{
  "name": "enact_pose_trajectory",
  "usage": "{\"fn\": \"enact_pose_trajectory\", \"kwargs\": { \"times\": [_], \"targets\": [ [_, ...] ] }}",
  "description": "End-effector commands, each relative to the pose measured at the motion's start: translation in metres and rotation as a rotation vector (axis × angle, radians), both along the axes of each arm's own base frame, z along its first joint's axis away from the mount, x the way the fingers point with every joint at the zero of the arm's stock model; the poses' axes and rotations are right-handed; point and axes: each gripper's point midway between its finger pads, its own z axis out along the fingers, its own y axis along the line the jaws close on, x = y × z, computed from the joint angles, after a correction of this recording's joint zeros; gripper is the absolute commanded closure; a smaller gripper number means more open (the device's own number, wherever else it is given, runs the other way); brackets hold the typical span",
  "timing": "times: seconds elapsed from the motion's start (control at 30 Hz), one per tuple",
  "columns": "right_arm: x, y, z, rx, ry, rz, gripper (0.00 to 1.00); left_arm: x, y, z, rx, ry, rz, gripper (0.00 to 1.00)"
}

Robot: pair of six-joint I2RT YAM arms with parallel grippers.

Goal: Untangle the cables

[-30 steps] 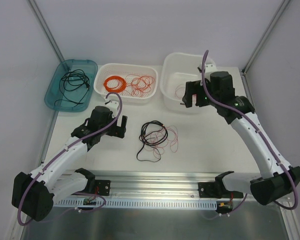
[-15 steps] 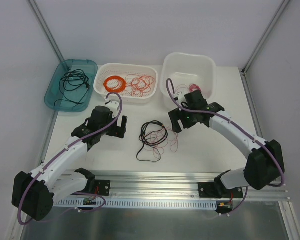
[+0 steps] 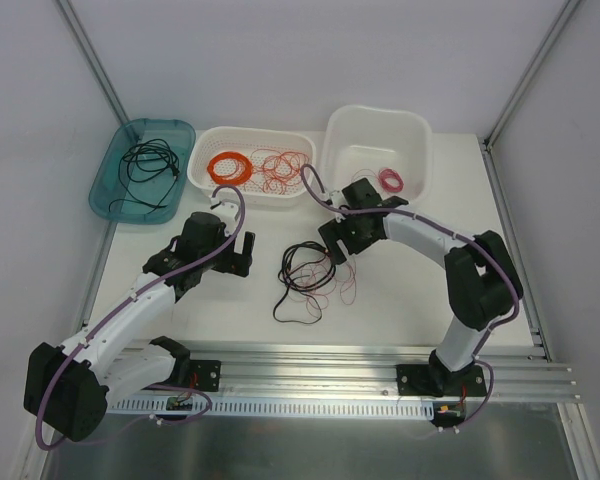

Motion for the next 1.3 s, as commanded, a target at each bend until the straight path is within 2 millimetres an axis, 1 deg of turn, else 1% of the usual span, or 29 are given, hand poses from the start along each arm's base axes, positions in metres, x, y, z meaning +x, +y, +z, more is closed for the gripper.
{"fn": "enact_pose_trajectory", "kwargs": {
  "times": [0.0,0.07,0.17,0.2,0.27,0.3,0.37,0.4,0.5,0.53,0.6,0.63,0.67,0.73,0.77,0.8,0.83,0.87,0.9,0.93,0.97,1.03,1.07,1.13,1.2,1.27],
  "targets": [
    [0.015,0.018,0.004,0.045,-0.034,0.043,0.14,0.005,-0.001,0.006,-0.004,-0.02,-0.013,0.01],
    [0.014,0.022,-0.002,0.052,-0.016,0.054,0.17,0.005,-0.001,0.006,-0.003,-0.022,-0.015,0.01],
    [0.01,0.026,-0.003,0.07,-0.003,0.067,0.27,0.004,-0.001,0.005,-0.001,-0.018,-0.015,0.01],
    [0.009,0.026,-0.002,0.073,-0.004,0.07,0.37,0.005,-0.001,0.005,0.001,-0.019,-0.015,0.01],
    [0.004,0.026,0.0,0.083,-0.002,0.078,0.5,0.005,-0.001,0.004,0.001,-0.017,-0.015,0.01],
    [0.003,0.027,0.006,0.096,-0.013,0.083,0.65,0.005,-0.001,0.005,0.003,-0.018,-0.016,0.01],
    [-0.003,0.027,0.008,0.111,-0.012,0.093,0.78,0.005,-0.001,0.005,0.001,-0.017,-0.018,0.01],
    [-0.005,0.027,0.012,0.118,-0.022,0.094,0.88,0.005,-0.001,0.003,0.001,-0.012,-0.019,0.01],
    [-0.009,0.023,0.019,0.122,-0.03,0.093,0.99,0.005,-0.002,0.004,0.001,-0.014,-0.02,0.01],
    [-0.01,0.023,0.029,0.135,-0.048,0.091,0.99,0.005,-0.001,0.004,0.002,-0.012,-0.02,0.01],
    [-0.012,0.021,0.039,0.144,-0.068,0.086,0.99,0.004,-0.001,0.002,0.005,-0.01,-0.017,0.01],
    [-0.015,0.019,0.055,0.158,-0.095,0.086,0.99,0.005,-0.001,0.003,0.004,-0.013,-0.017,0.01],
    [-0.016,0.018,0.064,0.162,-0.113,0.084,0.99,0.005,0.0,0.002,0.006,-0.011,-0.015,0.01],
    [-0.018,0.016,0.092,0.173,-0.161,0.089,0.99,0.005,-0.001,0.003,0.004,-0.014,-0.016,0.01],
    [-0.02,0.013,0.113,0.19,-0.211,0.088,0.99,0.004,0.0,0.002,0.006,-0.009,-0.016,0.01],
    [-0.024,0.009,0.125,0.189,-0.224,0.088,0.99,0.005,-0.001,0.003,0.004,-0.012,-0.017,0.01],
    [-0.022,0.01,0.147,0.21,-0.271,0.088,0.99,0.005,-0.001,0.003,0.005,-0.01,-0.017,0.01],
    [-0.024,0.005,0.171,0.23,-0.328,0.08,0.99,0.005,-0.001,0.003,0.004,-0.01,-0.016,0.01],
    [-0.027,0.001,0.183,0.233,-0.345,0.076,0.99,0.005,-0.001,0.003,0.004,-0.01,-0.018,0.01],
    [-0.026,0.001,0.209,0.26,-0.403,0.08,0.99,0.005,-0.001,0.002,0.005,-0.007,-0.018,0.01],
    [-0.029,-0.003,0.228,0.279,-0.449,0.073,0.99,0.004,-0.001,0.002,0.004,-0.007,-0.02,0.01],
    [-0.033,-0.009,0.256,0.302,-0.502,0.064,0.99,0.004,-0.001,0.002,0.004,-0.007,-0.017,0.01],
    [-0.033,-0.011,0.281,0.328,-0.553,0.053,0.99,0.005,-0.001,0.003,0.004,-0.01,-0.018,0.01],
    [-0.039,-0.015,0.311,0.371,-0.617,0.042,0.99,0.004,-0.001,0.002,0.005,-0.007,-0.018,0.01],
    [-0.042,-0.02,0.349,0.439,-0.711,0.012,0.99,0.005,-0.001,0.002,0.006,-0.008,-0.017,0.01],
    [-0.043,-0.027,0.371,0.472,-0.777,-0.024,0.99,0.005,-0.001,0.003,0.005,-0.01,-0.017,0.01]
  ]
}}
